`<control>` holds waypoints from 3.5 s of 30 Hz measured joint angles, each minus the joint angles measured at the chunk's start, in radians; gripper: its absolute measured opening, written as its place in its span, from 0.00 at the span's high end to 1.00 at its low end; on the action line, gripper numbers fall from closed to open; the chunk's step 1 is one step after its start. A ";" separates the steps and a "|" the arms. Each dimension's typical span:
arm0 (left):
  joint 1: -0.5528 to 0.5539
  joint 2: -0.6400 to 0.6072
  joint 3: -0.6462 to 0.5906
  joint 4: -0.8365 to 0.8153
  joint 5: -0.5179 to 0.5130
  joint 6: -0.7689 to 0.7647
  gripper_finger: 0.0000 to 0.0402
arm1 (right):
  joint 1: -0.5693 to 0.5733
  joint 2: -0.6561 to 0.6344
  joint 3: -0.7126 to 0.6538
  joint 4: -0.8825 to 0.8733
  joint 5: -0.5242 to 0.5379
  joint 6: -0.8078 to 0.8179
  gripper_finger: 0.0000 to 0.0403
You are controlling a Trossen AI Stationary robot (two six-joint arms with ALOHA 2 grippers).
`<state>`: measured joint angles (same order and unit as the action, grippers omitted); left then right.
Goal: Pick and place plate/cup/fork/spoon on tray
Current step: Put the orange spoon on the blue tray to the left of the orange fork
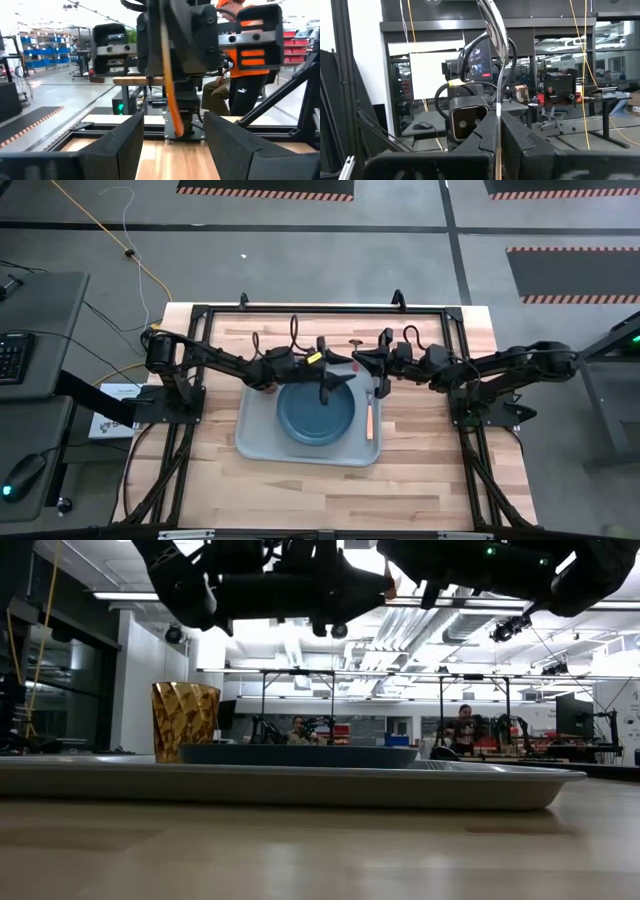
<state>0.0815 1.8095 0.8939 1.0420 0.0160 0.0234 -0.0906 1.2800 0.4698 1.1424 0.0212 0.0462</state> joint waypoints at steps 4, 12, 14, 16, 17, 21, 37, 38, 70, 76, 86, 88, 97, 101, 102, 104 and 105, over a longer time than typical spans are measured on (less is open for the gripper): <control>0.000 0.014 0.028 -0.024 0.051 -0.019 0.51 | 0.000 0.033 0.000 0.047 -0.001 -0.003 1.00; 0.000 0.033 0.055 -0.051 0.060 -0.037 0.61 | 0.000 0.064 0.000 0.088 -0.004 -0.028 1.00; 0.002 0.031 0.055 -0.063 0.060 -0.037 0.69 | 0.000 0.064 0.000 0.090 -0.004 -0.041 1.00; 0.005 0.030 0.055 -0.066 0.057 -0.037 0.78 | 0.000 0.064 0.000 0.086 -0.004 -0.045 1.00; 0.008 0.030 0.055 -0.068 0.057 -0.037 0.84 | 0.000 0.064 0.000 0.083 -0.004 -0.046 1.00; 0.018 0.030 0.055 -0.077 0.058 -0.029 0.97 | 0.000 0.063 0.000 0.077 -0.009 -0.054 1.00; 0.076 0.009 0.029 -0.185 0.057 -0.042 1.00 | -0.002 0.059 -0.001 -0.030 0.078 -0.043 0.72; 0.079 0.009 0.029 -0.183 0.057 -0.052 1.00 | -0.002 0.059 0.000 -0.034 0.084 -0.046 0.68; 0.035 0.008 0.027 -0.410 0.052 -0.280 1.00 | 0.028 -0.220 0.000 -0.448 0.227 -0.097 0.60; 0.035 0.008 0.027 -0.414 0.052 -0.282 1.00 | 0.028 -0.164 0.000 -0.375 0.251 -0.098 0.78; 0.046 0.000 0.028 -0.462 0.058 -0.146 0.86 | 0.034 -0.223 0.001 -0.421 0.346 -0.132 0.99; 0.066 -0.035 0.029 -0.523 0.057 -0.129 0.81 | 0.034 -0.273 0.027 -0.554 0.372 -0.133 0.99; 0.148 -0.385 0.049 -0.908 0.052 -0.050 0.63 | 0.043 -0.435 0.194 -1.280 0.295 0.190 1.00; 0.117 -0.527 -0.050 -0.745 0.051 -0.056 0.63 | 0.095 -0.421 0.065 -1.221 0.258 0.388 1.00; 0.106 -0.556 -0.085 -0.673 0.055 -0.055 0.63 | 0.110 -0.413 0.023 -1.144 0.260 0.419 1.00; 0.086 -0.595 -0.150 -0.515 0.055 -0.063 0.63 | 0.134 -0.402 -0.066 -0.981 0.266 0.487 1.00; 0.077 -0.608 -0.182 -0.450 0.052 -0.068 0.63 | 0.143 -0.387 -0.110 -0.901 0.269 0.525 1.00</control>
<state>0.1588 1.2016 0.7118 0.5925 0.0684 -0.0442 0.0527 0.8928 0.3601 0.2411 0.2899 0.5709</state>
